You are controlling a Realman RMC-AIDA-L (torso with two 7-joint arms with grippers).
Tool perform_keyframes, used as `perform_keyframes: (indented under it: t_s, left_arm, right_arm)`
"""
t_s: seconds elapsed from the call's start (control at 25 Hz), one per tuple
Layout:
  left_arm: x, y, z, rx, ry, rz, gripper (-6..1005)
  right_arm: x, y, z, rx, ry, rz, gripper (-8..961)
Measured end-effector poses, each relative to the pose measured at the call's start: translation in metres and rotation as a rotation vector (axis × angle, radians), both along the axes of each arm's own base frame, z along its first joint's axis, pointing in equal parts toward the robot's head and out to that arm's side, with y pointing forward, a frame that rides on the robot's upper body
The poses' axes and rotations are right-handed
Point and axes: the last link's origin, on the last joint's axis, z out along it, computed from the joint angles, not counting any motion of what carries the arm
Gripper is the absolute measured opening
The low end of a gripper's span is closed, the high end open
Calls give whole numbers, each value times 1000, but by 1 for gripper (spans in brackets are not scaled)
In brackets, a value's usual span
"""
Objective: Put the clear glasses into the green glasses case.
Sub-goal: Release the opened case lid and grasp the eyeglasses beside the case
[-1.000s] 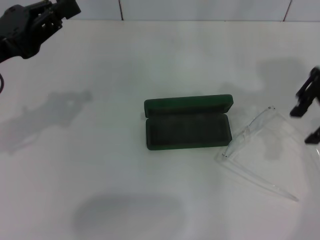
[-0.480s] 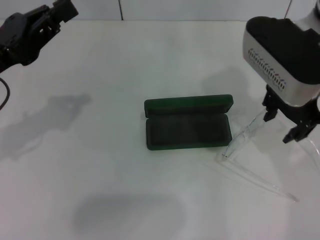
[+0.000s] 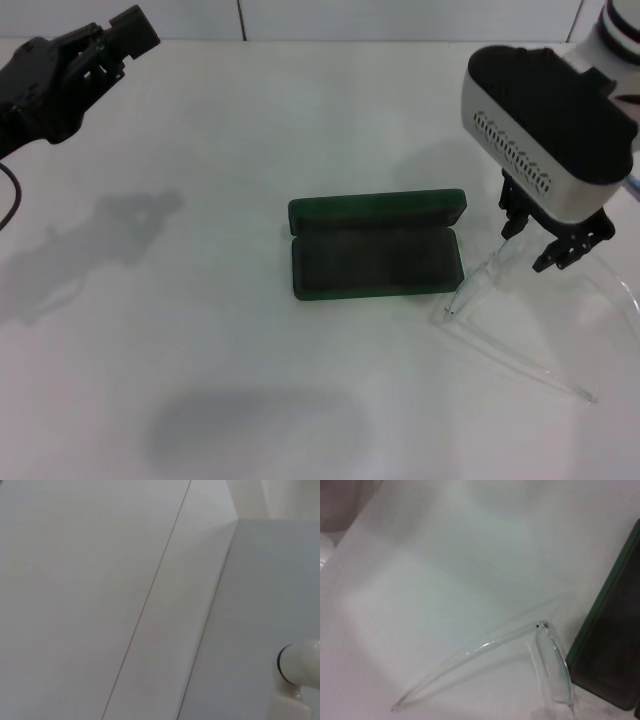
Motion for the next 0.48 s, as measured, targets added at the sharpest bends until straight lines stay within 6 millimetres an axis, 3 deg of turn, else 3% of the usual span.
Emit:
perform_keyframes:
  t_s: [0.48]
  left_arm:
    - [2,2,0,1,2,-9,62]
  right_arm:
    - [13,8,-20,-40,9,36,393]
